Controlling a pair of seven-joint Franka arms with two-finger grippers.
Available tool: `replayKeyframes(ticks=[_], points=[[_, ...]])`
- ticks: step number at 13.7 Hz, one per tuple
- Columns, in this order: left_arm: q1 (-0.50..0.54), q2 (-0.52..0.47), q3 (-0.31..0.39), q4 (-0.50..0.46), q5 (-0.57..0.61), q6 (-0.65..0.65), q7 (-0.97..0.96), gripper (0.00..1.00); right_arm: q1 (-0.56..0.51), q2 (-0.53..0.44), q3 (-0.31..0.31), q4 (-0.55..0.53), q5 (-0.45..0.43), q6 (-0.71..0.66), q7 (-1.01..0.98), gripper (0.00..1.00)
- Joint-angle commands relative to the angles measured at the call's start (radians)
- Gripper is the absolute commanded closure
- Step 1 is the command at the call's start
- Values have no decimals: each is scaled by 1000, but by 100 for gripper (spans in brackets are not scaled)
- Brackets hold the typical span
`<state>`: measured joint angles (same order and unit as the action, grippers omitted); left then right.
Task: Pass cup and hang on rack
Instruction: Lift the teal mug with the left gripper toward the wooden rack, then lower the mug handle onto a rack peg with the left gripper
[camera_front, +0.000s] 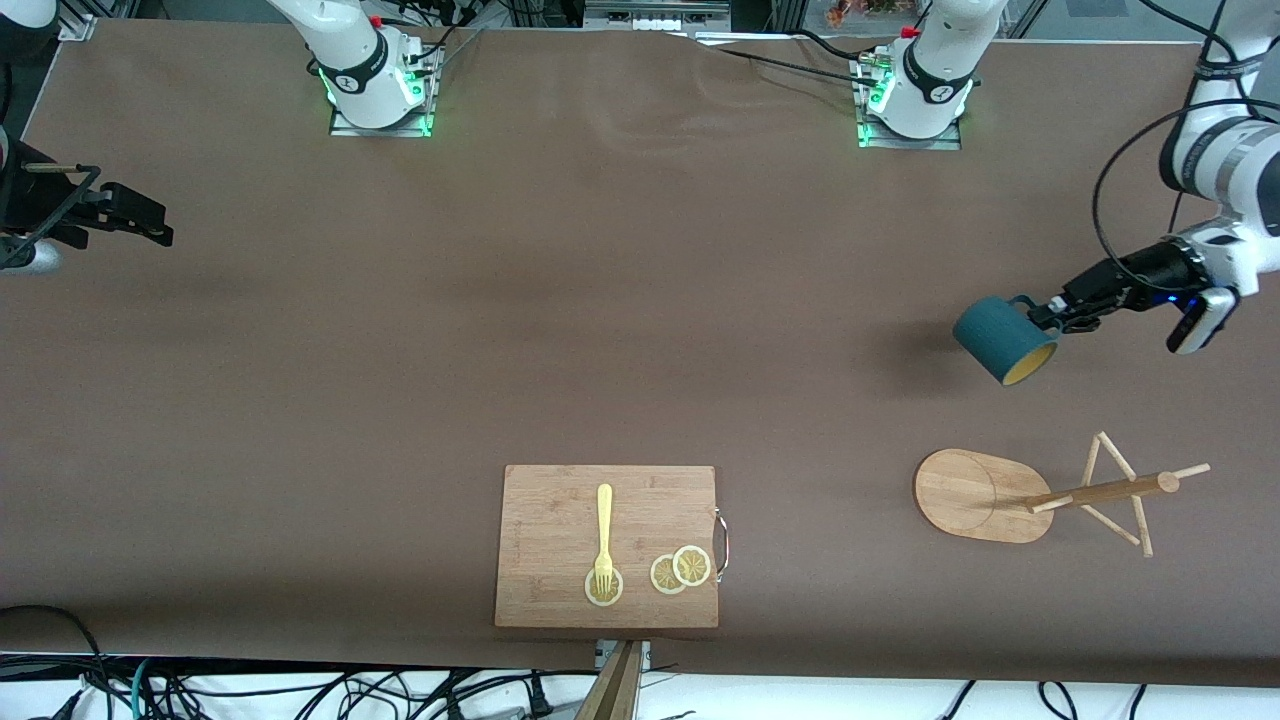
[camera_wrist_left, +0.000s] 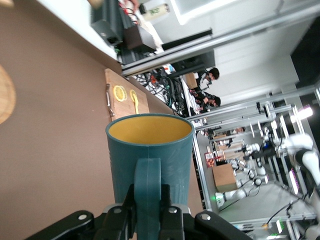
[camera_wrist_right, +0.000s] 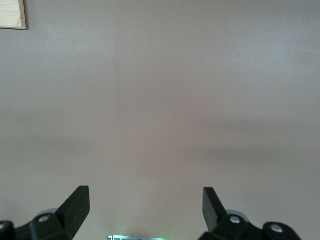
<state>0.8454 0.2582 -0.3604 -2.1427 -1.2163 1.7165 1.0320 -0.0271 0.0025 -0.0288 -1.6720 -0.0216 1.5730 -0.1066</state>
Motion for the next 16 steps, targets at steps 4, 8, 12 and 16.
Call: replayKeyframes(ticks=[4,8,12,16], points=[[58,179,-19,203,55,-74,-367,100,-7,-13,9,5,-9,-16,11,0],[75,204,-46,250,61,-74,-467,100,-7,-13,9,5,-9,-16,11,0],[80,254,-71,308,61,-72,-564,100,-7,-13,9,5,-9,-16,11,0],[103,331,-112,403,61,-72,-719,100,-7,-13,9,5,-9,-16,11,0]])
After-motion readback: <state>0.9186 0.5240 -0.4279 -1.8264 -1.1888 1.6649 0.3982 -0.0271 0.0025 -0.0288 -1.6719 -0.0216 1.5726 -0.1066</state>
